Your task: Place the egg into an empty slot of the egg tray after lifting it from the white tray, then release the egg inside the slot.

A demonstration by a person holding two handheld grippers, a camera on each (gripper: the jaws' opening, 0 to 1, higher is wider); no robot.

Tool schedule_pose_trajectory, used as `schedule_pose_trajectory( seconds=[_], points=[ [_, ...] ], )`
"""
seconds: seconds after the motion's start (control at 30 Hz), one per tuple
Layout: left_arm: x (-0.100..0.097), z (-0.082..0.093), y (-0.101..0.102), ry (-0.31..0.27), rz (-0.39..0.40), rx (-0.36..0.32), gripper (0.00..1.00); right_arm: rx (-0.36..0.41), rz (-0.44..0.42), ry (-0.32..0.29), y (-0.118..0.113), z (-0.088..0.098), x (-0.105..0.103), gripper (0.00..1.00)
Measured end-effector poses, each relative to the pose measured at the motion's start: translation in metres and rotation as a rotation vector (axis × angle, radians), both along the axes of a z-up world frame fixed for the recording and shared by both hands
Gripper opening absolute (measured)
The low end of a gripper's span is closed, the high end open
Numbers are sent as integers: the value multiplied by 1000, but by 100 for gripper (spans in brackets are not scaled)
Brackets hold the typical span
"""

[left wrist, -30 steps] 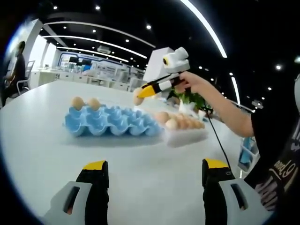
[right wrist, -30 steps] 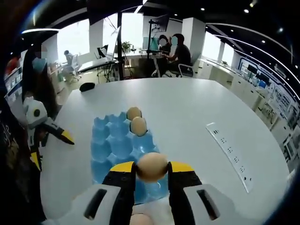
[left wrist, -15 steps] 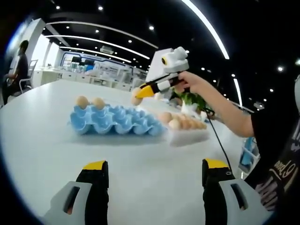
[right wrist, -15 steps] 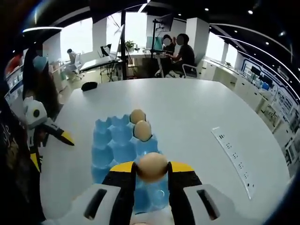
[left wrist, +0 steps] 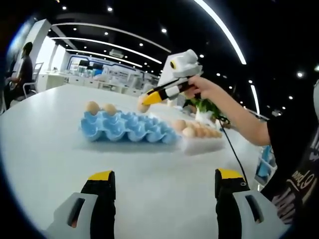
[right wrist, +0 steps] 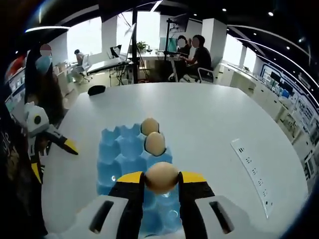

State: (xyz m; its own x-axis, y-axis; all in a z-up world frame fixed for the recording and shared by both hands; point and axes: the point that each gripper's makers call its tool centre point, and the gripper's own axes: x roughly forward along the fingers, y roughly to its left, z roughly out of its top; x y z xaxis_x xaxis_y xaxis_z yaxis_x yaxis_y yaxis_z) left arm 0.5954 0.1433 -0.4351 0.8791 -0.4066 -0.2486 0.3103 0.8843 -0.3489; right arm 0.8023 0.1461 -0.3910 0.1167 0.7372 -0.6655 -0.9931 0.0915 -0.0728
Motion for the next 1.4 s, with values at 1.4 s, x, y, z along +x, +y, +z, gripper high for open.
schedule_pose_trajectory(
  seconds=[1.4],
  points=[
    [-9, 2, 30, 2, 66, 1, 84, -59, 28, 12, 42, -26, 14, 28]
  ],
)
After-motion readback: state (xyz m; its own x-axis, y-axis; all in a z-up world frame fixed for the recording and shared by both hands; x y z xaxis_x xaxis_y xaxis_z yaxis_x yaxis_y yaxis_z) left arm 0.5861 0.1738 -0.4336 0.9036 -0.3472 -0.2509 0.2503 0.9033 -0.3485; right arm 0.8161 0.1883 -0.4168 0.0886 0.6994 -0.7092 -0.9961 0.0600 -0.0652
